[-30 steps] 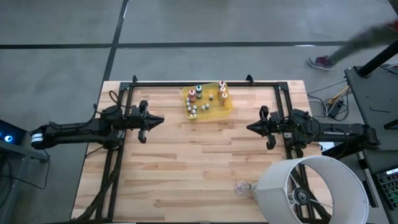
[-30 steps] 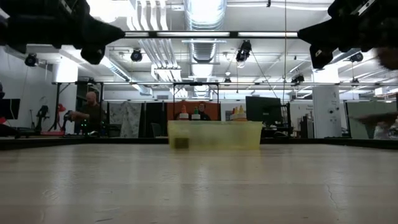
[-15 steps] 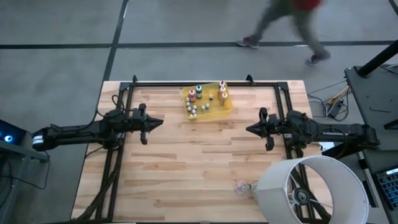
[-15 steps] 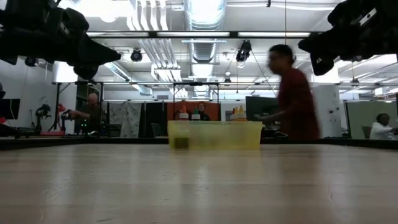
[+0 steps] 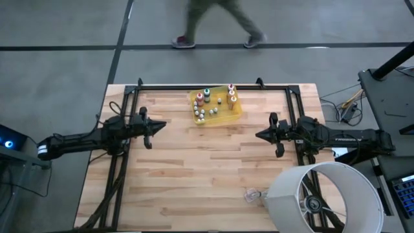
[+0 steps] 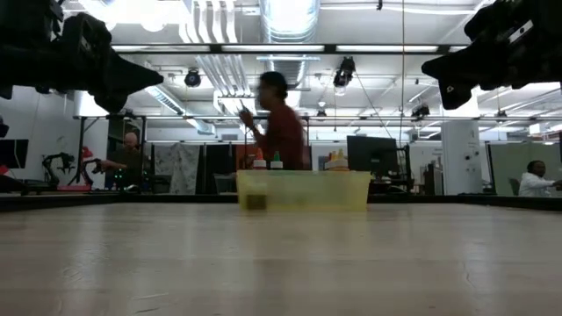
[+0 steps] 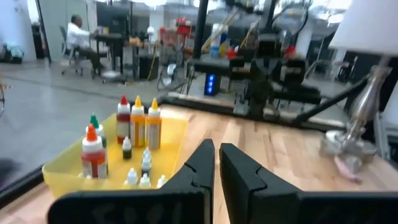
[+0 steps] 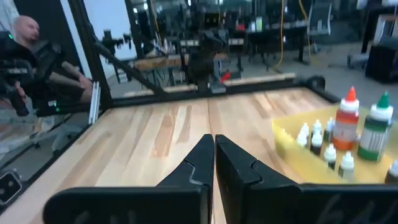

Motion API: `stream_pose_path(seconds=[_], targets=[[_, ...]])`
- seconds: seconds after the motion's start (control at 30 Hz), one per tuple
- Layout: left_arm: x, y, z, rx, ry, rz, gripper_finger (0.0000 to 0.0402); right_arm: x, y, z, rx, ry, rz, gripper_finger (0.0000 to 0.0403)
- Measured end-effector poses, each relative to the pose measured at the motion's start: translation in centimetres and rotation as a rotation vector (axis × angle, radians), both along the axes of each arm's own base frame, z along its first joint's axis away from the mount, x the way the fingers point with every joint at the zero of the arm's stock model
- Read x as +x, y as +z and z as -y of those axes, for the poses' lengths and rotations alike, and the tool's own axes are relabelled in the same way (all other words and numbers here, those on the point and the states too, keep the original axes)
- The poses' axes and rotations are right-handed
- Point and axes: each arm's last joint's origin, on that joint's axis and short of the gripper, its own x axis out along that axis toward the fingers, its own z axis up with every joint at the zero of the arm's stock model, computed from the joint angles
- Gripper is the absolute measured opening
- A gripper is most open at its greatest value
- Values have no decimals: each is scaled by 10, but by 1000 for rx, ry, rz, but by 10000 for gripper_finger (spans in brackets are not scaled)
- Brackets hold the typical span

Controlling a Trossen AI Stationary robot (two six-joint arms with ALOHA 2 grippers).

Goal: Pick & Place food coloring
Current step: Return to Home Position

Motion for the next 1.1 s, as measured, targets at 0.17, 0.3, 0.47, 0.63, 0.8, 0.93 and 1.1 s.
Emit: stream_pose_path(seconds=[0.17,0.3,0.47,0.63,0.8,0.93,1.1], targets=[[-3,-5,1,7,0,37,0,-1,-1,0,-36,0,67,9],[-5,-5,1,12,0,59,0,-1,-6,0,-9,0,61,9],[-7,-7,2,8,1,49,0,-3,-16,0,0,0,105,9],[-7,-11,2,-27,1,11,0,-3,-18,0,-5,-1,91,9],[-6,-16,1,-30,6,-7,0,-3,-20,0,-19,-2,68,9],[-6,-24,1,-62,6,-28,0,-3,-23,0,-24,-2,36,9],[-6,-24,1,-55,1,-30,0,-3,-23,0,-39,-4,36,9]])
